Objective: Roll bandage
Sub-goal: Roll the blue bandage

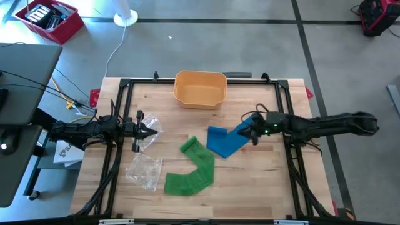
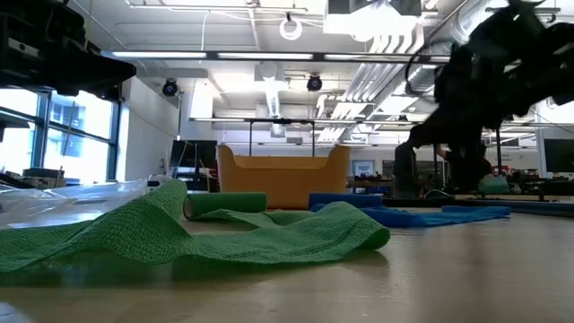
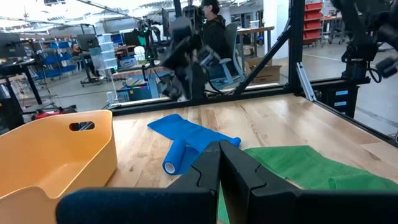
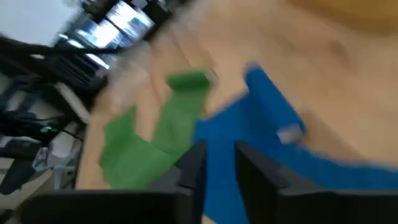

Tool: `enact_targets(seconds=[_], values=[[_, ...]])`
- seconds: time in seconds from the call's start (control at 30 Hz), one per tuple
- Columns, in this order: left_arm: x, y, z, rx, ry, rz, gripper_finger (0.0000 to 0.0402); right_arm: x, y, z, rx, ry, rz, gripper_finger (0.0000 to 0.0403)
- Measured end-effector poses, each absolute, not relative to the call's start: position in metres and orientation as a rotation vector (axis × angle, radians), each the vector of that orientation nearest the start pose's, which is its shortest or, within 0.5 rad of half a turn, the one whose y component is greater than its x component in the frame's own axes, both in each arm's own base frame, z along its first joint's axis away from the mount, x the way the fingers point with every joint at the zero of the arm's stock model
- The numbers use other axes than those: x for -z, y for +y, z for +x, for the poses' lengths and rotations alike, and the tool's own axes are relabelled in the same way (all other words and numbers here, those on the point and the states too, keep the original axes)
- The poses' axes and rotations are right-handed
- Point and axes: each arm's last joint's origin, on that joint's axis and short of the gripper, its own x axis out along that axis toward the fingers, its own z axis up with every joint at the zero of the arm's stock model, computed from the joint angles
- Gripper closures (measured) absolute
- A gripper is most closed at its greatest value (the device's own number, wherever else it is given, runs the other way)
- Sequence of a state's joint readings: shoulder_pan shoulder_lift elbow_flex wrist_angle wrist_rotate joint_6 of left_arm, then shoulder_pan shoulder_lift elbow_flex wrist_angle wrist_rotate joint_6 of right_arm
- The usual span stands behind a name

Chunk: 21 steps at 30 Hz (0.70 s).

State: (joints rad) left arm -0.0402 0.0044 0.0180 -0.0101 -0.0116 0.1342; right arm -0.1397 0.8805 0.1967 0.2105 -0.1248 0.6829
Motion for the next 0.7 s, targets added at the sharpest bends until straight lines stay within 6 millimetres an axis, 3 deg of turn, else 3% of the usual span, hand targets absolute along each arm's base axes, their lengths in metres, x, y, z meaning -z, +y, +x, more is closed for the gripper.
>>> enact_targets(seconds=[0.13, 0.23, 0.37, 0.7], values=[[-0.168, -0.004, 0.097, 0.029, -0.006, 0.134, 0.0399, -0.140, -0.027, 0.173, 0.259, 0.486, 0.854, 0.0237], [-0.168, -0.004, 0.097, 0.028, -0.006, 0.134, 0.0399, -0.132, -0.032, 0.180, 0.300, 0.471, 0.958, 0.0209], [-0.168, -0.004, 0.097, 0.029, -0.006, 0.134, 0.0399, -0.126, -0.039, 0.191, 0.341, 0.489, 1.062, 0.0203], [-0.168, -0.004, 0.097, 0.029, -0.005, 0.134, 0.0399, -0.116, -0.053, 0.227, 0.394, 0.618, 1.081, 0.0203]])
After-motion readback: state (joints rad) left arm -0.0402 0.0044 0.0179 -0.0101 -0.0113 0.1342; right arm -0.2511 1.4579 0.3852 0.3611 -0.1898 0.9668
